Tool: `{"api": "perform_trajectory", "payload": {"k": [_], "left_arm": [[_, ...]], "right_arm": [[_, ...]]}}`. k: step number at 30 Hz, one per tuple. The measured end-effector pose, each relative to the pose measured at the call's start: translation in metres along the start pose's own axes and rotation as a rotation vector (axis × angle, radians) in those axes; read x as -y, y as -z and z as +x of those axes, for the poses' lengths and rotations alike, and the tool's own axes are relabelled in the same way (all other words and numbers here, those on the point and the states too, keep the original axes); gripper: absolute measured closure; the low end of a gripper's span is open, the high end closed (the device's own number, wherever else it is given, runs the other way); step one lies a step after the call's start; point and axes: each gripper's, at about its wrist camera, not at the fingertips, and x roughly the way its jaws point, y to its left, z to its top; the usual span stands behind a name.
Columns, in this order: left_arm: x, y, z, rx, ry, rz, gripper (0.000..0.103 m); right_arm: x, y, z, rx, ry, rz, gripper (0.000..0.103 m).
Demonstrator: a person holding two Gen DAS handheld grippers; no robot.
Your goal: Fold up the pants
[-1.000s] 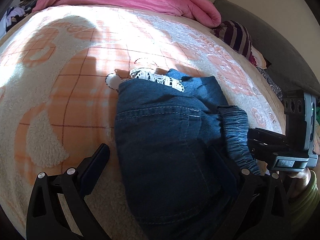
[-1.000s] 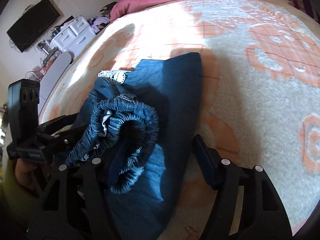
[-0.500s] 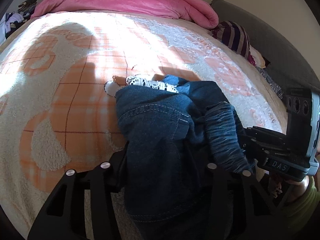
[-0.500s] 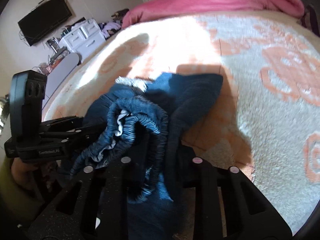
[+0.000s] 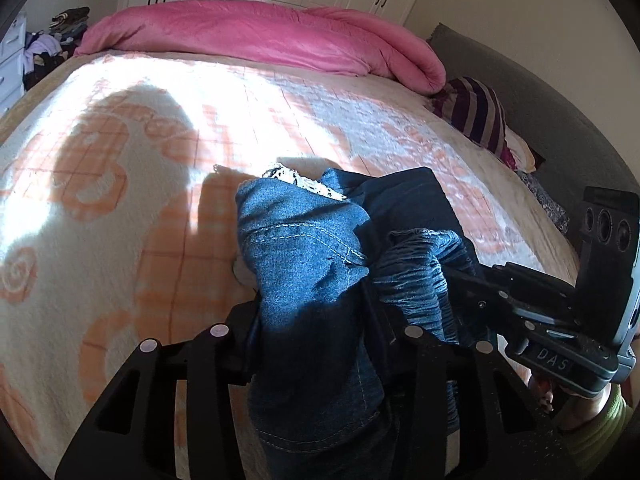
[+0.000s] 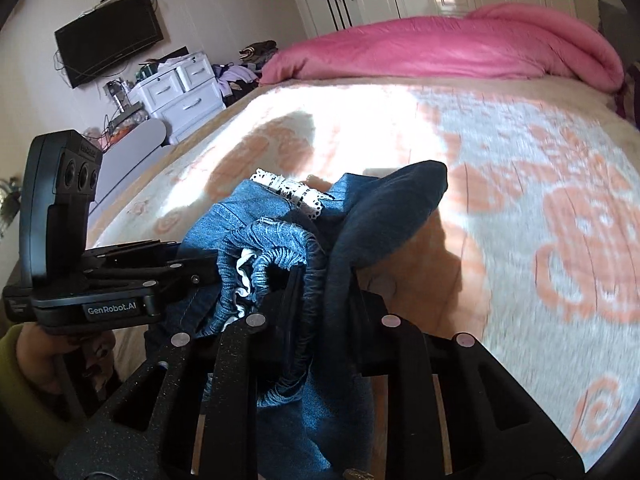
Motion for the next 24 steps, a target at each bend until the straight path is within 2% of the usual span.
{"api": "perform_trajectory", "payload": {"k": [10,18,22,24], "left_arm": [[-0.003,-0.035,0.013,0.068,-0.056,0.041,0.062],[-0.011,-0.035,0.032,0.056,-0.084,0.051,0.062],[-0.019,-0.032,0.039,0.032,-0.104,0.037,0.062],[-0.024,-0.030,0.043,0.017,-0.112,0.024,0.059]], "right_arm": [[0.007,-0.027,0.024,0.024,0.018,-0.005,0.088],[0.018,-0.027,0.048,0.002,0.056,-0.002,0.088],[0.031,-0.018,0.057,-0.030,0.076,0.045,0.086],[0.038,-0.013,0.060,-0.052,0.097,0.071,0.085]]}}
